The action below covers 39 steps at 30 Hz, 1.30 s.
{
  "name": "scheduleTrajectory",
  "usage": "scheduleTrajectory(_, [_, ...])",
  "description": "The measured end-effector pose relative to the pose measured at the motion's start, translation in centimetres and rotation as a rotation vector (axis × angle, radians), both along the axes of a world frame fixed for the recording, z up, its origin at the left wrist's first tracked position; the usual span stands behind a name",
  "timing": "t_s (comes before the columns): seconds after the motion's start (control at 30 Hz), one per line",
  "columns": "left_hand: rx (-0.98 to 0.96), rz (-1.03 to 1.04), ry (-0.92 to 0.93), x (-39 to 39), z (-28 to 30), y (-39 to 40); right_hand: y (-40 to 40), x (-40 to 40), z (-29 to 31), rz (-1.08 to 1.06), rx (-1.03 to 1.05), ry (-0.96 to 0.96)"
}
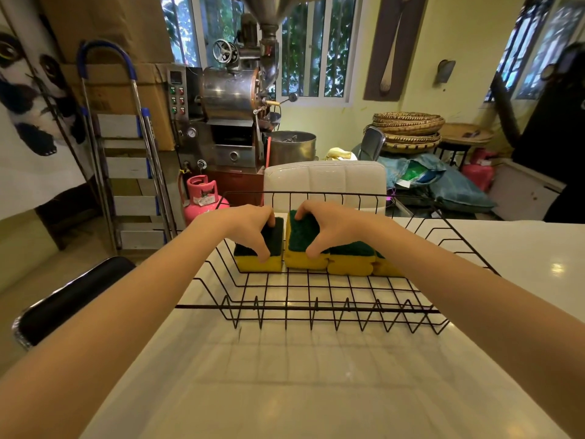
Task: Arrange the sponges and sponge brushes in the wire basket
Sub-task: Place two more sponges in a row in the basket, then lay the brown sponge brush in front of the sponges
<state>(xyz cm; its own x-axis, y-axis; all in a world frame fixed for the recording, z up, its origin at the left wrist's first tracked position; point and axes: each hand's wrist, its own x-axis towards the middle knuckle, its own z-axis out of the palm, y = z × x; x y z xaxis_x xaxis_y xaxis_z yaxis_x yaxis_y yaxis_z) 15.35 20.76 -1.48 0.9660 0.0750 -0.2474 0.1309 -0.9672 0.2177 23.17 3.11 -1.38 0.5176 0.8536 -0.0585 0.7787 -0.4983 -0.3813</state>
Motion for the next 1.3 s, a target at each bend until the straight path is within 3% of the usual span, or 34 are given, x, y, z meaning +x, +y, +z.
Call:
scheduleTrajectory(0.47, [-0.004, -0.019, -0.035, -0.2, -0.2, -0.4, 0.7, -0.4, -0.6, 0.011, -0.162, -0.053])
scheduleTrajectory(0.73, [0.030, -0.105, 0.022, -2.8, 3.8, -3.5, -1.3, -2.9, 2.9, 0.004, -0.166, -0.109])
scheduleTrajectory(0.9, [0.000, -0.198, 0.030, -5.4, 6.8, -7.6, -4.8, -6.6, 5.8, -0.015, -0.052, -0.114])
scheduleTrajectory(1.0, [-0.112, -0.253, 0.006, -7.7, 7.7, -10.3, -8.1, -9.3, 6.7, -0.003, -0.008, -0.112])
scheduleTrajectory(1.3, [-0.259, -0.356, -0.198, -13.9, 4.4, -19.2, -19.2, -15.3, 4.2, -0.085, 0.078, -0.168])
